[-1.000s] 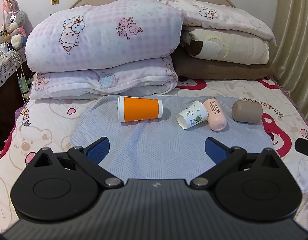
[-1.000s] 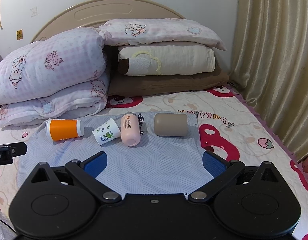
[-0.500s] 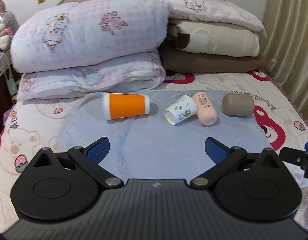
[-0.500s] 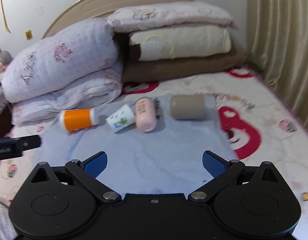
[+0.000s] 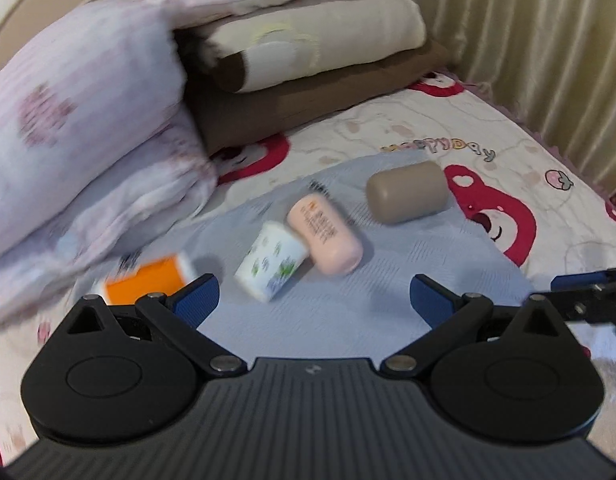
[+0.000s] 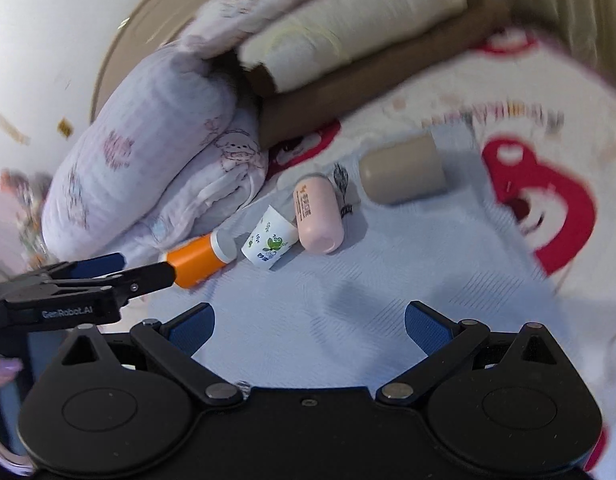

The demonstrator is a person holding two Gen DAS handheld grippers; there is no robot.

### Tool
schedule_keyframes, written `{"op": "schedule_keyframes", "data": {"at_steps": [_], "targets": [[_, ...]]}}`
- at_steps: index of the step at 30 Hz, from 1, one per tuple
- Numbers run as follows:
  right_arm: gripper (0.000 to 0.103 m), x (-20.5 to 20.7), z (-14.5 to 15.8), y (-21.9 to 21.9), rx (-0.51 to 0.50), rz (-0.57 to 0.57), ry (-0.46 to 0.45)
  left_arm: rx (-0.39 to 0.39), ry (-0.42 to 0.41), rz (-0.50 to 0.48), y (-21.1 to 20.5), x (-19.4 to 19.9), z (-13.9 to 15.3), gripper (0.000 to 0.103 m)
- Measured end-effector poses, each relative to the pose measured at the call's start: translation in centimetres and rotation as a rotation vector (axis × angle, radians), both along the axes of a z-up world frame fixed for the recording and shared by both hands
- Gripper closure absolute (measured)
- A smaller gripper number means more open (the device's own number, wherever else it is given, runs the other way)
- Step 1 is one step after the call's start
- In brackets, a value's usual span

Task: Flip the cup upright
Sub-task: 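Move the right tool toward the grey metal cup lying on its side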

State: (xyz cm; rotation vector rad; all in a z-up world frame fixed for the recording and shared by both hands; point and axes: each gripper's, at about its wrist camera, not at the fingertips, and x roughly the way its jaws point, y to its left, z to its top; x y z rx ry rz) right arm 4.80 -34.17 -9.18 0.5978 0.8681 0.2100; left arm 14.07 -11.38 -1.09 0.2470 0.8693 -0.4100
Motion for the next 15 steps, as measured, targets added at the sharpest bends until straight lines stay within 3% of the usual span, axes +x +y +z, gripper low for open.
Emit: {"op": "schedule_keyframes", "data": {"at_steps": [4, 9, 15], "targets": [[0.000, 3.0, -2.2, -2.0, 0.069, -0.164, 0.078, -0.024, 0.022, -0.044, -2.5, 3.8, -0.9, 0.000], [0.000, 6.3, -5.9, -4.6, 0.316, -0.308, 0.165, -0.070, 0.059, -0.056, -4.3, 7.4, -2.6, 0.001], [0.000, 8.8, -8.8, -6.1, 0.506, -0.579, 0.245, -0.092, 0.137, -0.071, -7.0, 12.3, -5.7, 0.003]]}}
